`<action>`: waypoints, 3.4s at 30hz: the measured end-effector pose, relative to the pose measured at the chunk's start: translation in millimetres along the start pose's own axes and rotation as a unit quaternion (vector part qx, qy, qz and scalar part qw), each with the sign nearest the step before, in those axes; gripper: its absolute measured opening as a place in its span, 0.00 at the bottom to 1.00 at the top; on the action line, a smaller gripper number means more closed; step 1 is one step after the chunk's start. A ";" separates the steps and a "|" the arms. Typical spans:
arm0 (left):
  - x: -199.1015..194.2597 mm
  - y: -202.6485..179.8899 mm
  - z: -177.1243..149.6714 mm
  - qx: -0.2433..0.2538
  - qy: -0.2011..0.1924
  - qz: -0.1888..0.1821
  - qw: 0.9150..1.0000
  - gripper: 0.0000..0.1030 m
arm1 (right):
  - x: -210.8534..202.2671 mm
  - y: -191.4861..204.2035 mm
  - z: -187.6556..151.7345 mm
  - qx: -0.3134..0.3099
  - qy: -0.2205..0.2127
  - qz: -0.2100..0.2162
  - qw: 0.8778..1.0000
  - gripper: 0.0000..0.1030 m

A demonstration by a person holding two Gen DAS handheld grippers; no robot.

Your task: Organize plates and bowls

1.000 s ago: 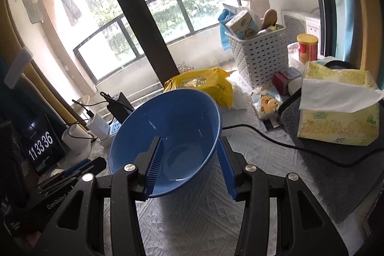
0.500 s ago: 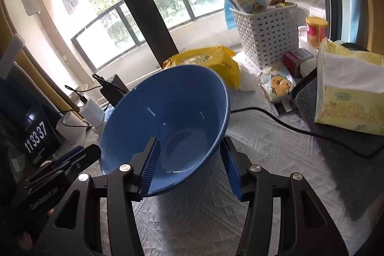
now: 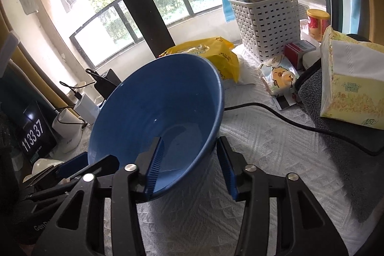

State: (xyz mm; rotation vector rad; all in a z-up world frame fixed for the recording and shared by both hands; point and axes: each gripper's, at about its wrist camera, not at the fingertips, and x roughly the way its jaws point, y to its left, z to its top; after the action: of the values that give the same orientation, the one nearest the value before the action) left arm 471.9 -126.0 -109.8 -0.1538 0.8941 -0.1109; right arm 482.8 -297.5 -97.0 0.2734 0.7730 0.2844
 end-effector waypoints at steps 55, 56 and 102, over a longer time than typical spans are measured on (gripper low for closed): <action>-90.7 -11.2 -59.4 0.070 -0.011 -0.040 0.997 0.31 | -102.2 23.3 -60.9 0.013 -0.030 -0.032 0.999 0.25; -92.5 -11.4 -62.1 0.071 -0.011 -0.041 0.997 0.31 | -105.6 24.2 -63.6 0.013 -0.031 -0.033 0.999 0.25; -103.8 -4.4 -120.4 0.073 0.048 -0.053 0.995 0.33 | -125.2 24.0 -129.5 0.046 0.036 -0.055 0.997 0.25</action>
State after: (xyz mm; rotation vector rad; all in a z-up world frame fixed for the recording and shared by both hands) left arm 313.0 -124.2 -103.6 -0.0593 0.9706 -0.2849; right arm 301.1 -301.2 -96.8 0.3075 0.8714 0.1564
